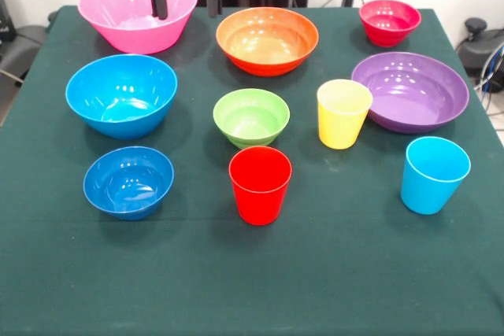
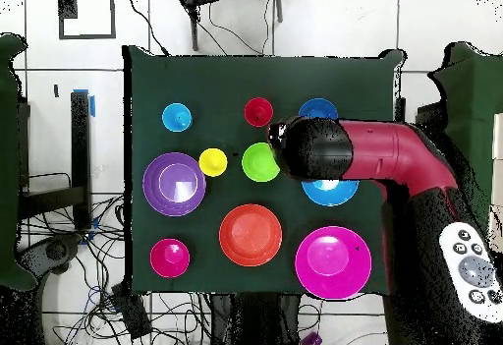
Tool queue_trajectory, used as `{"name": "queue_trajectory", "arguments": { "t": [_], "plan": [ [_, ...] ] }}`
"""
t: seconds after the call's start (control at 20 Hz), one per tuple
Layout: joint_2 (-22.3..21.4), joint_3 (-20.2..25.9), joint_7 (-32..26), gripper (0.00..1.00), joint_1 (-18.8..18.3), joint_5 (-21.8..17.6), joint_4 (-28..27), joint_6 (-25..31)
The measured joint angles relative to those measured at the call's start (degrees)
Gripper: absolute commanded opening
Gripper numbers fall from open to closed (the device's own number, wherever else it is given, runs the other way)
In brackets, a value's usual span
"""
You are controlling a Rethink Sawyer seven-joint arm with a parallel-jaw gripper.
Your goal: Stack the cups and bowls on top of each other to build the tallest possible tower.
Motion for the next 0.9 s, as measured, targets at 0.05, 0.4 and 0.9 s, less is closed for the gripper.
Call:
{"name": "queue_trajectory", "arguments": {
  "t": [0.05, 0.4, 0.9],
  "plan": [
    [0.3, 0.2, 0.0, 1.0, -0.1, -0.1, -0.3, 0.2],
    [2.6, 2.6, 0.0, 1.0, -1.6, -0.2, -2.4, 0.6],
    [5.6, 5.4, 0.0, 1.0, -4.3, -0.5, -5.0, 1.3]
  ]
}}
